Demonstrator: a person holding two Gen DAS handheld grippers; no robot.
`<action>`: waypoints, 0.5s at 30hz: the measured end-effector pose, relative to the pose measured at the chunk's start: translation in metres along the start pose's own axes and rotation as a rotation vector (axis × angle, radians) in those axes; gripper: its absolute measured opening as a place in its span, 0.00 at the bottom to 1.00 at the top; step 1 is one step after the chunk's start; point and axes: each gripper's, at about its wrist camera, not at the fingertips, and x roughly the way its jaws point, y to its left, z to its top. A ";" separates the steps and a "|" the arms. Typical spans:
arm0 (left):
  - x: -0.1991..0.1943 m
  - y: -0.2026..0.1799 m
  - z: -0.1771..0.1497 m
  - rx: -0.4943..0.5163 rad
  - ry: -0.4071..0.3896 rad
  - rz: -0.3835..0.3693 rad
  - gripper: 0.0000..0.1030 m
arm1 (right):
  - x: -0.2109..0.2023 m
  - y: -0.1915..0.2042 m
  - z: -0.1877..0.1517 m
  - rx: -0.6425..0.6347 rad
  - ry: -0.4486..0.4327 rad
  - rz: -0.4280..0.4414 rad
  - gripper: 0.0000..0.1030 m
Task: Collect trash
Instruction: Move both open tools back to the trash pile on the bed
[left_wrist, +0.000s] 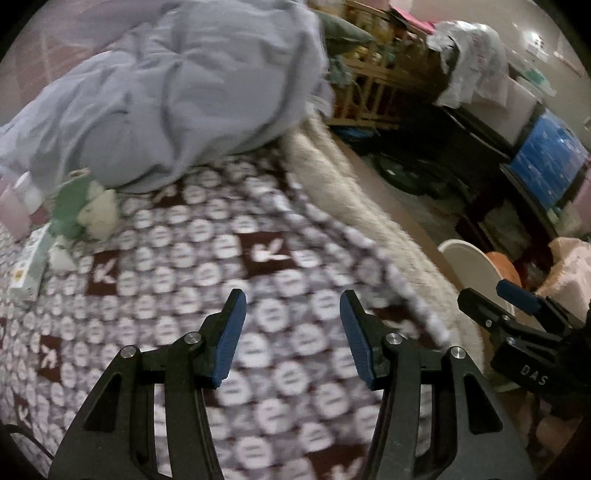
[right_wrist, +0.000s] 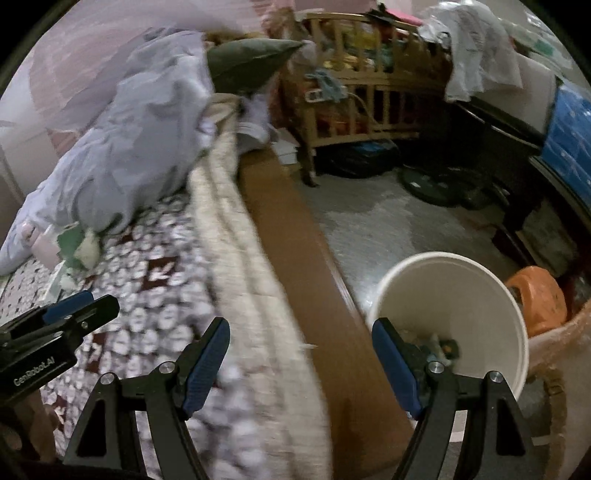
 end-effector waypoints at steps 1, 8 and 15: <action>-0.002 0.006 0.000 -0.009 -0.004 0.009 0.50 | 0.000 0.006 0.000 -0.007 -0.002 0.008 0.75; -0.021 0.054 -0.005 -0.069 -0.038 0.084 0.50 | 0.005 0.056 0.006 -0.046 -0.022 0.045 0.75; -0.034 0.101 -0.013 -0.135 -0.046 0.139 0.50 | 0.010 0.103 0.007 -0.101 -0.024 0.077 0.75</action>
